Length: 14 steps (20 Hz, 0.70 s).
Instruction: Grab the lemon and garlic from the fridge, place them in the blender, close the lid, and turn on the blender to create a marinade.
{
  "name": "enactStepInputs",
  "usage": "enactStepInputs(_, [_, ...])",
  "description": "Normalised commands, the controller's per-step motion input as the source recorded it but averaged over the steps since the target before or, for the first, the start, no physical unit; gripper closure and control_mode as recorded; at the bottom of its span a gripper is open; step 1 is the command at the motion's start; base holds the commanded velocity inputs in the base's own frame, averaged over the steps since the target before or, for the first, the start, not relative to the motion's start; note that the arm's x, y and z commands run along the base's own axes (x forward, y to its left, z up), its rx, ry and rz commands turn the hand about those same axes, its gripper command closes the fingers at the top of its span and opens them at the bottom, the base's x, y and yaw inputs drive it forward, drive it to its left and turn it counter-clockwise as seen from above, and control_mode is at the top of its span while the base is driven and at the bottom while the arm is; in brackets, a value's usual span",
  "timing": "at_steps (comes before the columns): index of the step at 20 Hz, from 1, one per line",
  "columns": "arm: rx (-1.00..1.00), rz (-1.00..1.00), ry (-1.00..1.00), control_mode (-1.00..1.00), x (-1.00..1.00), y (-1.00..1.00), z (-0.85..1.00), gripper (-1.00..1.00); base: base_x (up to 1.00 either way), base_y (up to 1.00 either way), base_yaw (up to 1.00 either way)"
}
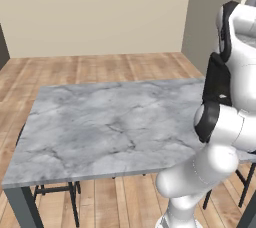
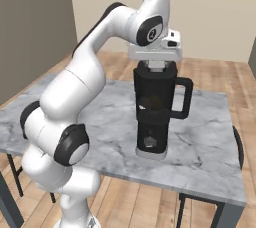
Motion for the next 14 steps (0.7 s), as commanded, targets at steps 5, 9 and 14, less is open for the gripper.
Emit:
enactStepInputs(5, [0.01,0.0,0.19,-1.0,0.0,0.0,0.21,1.0,0.0,0.0,0.0])
enactStepInputs(9, [0.02,-0.01,0.12,-1.0,-0.02,0.0,0.0,1.0,0.0,0.0,0.0])
enactStepInputs(14, [0.07,-0.01,0.07,-1.0,-0.26,0.0,-0.34,1.0,0.0,0.0,0.0])
